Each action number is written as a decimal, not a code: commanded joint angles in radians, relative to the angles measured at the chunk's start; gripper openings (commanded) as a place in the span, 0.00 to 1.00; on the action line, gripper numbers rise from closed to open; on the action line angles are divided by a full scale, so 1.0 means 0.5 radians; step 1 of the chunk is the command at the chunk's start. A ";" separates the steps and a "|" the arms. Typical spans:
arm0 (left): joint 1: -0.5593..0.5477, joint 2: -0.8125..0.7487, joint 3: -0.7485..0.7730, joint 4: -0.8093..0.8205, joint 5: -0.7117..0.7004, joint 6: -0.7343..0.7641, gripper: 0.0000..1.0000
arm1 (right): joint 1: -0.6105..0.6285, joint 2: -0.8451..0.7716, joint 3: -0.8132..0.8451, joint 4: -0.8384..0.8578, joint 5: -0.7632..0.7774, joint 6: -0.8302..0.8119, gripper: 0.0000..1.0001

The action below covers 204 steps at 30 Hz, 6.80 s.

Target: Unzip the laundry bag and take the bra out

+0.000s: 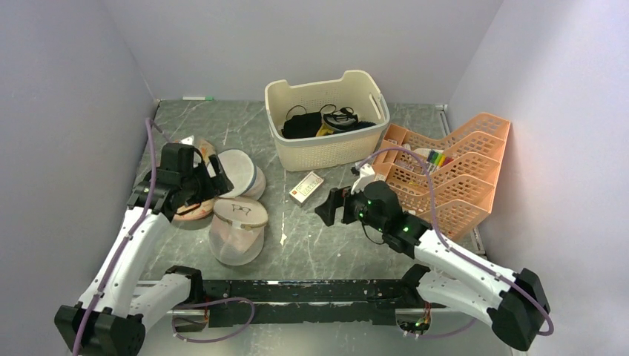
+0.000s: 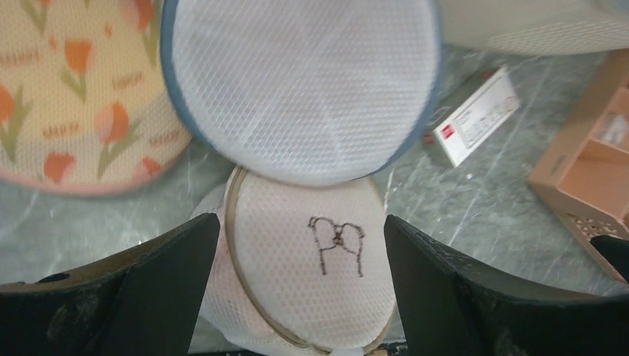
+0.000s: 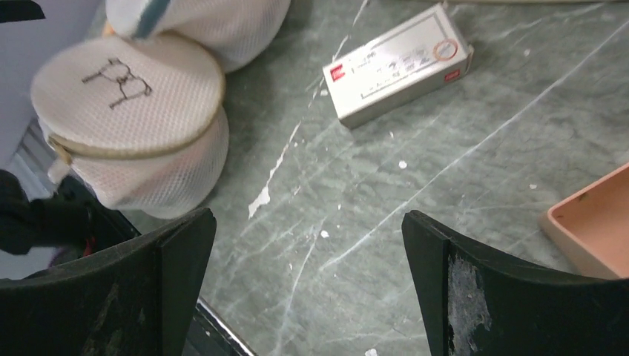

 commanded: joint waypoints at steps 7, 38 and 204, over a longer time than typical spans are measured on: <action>0.026 0.070 -0.195 -0.230 0.119 -0.219 0.94 | 0.031 0.130 -0.097 0.283 -0.329 -0.038 1.00; 0.031 -0.225 -0.338 0.012 0.770 -0.338 0.07 | 0.411 1.314 0.073 2.115 -1.161 0.735 0.40; -2.056 0.941 0.576 -0.165 -1.010 -0.365 0.12 | 0.737 -0.009 -0.286 0.372 0.850 0.211 0.00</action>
